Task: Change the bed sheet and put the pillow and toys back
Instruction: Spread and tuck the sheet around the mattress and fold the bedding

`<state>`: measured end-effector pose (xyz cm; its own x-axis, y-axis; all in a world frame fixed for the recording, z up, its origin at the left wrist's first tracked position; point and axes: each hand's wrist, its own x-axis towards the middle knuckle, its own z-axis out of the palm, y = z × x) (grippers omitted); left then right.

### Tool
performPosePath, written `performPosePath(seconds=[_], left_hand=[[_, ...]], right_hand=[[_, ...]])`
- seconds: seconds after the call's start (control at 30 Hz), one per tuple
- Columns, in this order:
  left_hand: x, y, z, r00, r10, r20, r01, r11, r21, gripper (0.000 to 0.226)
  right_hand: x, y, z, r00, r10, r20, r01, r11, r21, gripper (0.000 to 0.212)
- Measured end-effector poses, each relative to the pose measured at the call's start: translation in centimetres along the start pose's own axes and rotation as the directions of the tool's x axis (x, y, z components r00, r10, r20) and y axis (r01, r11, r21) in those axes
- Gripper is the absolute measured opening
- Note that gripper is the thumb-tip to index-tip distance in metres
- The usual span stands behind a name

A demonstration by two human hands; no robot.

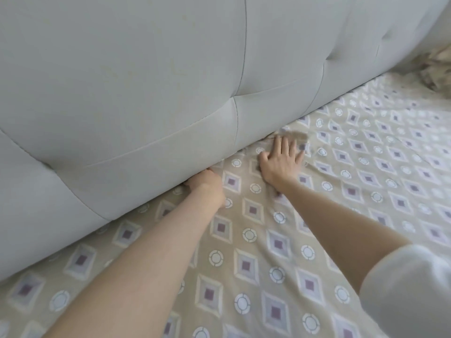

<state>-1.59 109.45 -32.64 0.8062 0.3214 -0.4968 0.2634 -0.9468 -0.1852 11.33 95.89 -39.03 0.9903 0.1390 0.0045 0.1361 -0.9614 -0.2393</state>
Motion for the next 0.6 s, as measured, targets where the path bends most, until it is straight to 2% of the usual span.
performPosePath(seconds=[0.13, 0.23, 0.37, 0.47, 0.6], left_hand=[[0.9, 1.0, -0.4, 1.0, -0.007, 0.009, 0.007, 0.997, 0.076, 0.067], [2.0, 2.3, -0.6, 0.999, -0.013, 0.031, 0.006, 0.979, 0.204, 0.054], [3.0, 3.3, -0.1, 0.998, -0.035, 0.05, 0.017, 0.947, 0.32, 0.046], [3.0, 2.8, 0.3, 0.999, 0.032, -0.015, -0.027, 0.969, 0.246, 0.056], [1.6, 0.1, 2.8, 0.979, 0.074, -0.189, -0.073, 0.997, 0.015, 0.093]], right_hand=[[2.8, 0.6, -0.7, 0.999, -0.033, 0.037, 0.034, 0.999, -0.042, 0.065], [4.0, 0.4, -1.1, 0.997, -0.053, 0.061, 0.058, 0.995, -0.085, 0.061], [5.4, 0.1, -1.5, 0.988, -0.056, 0.142, 0.079, 0.984, -0.161, 0.067], [6.2, -0.6, -1.6, 0.979, -0.015, 0.201, 0.063, 0.971, -0.232, 0.068], [4.9, -0.8, -1.1, 0.985, -0.018, 0.172, 0.051, 0.98, -0.193, 0.067]])
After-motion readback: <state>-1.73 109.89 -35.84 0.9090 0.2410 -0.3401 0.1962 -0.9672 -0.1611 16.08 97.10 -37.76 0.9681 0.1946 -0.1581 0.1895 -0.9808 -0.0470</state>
